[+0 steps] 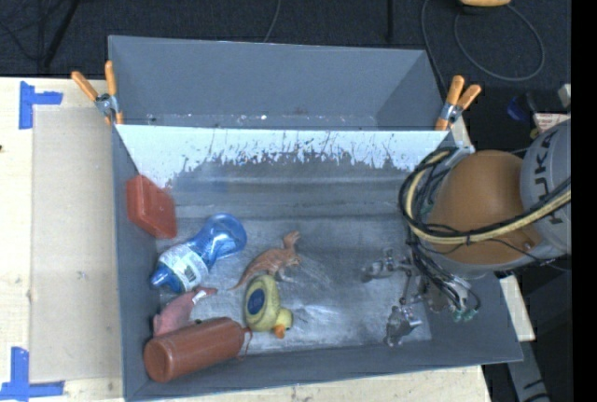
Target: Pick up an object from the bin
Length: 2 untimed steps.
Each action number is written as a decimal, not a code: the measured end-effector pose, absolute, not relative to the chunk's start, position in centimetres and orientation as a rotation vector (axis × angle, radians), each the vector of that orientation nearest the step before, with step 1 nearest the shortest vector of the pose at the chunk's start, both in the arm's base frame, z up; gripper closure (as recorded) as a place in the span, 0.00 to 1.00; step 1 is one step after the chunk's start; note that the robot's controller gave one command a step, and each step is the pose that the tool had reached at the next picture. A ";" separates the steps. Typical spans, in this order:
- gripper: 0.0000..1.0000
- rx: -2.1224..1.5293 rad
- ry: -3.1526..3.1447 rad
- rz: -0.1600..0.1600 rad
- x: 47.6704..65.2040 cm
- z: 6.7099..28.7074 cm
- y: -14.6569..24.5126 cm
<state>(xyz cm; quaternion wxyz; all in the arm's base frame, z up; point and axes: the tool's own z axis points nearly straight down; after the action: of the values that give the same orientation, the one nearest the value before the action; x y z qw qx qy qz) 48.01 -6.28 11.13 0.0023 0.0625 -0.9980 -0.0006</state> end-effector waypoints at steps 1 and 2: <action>0.00 0.247 -3.129 -0.004 47.6 11.5 -3.0; 0.00 0.376 -3.117 -0.001 47.4 9.7 -1.6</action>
Offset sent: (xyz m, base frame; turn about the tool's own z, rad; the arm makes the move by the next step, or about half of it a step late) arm -0.0074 0.0532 -0.0209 -0.1393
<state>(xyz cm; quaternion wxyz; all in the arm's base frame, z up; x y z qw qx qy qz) 47.41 -1.62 9.75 0.0009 0.1198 -0.9928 -0.0002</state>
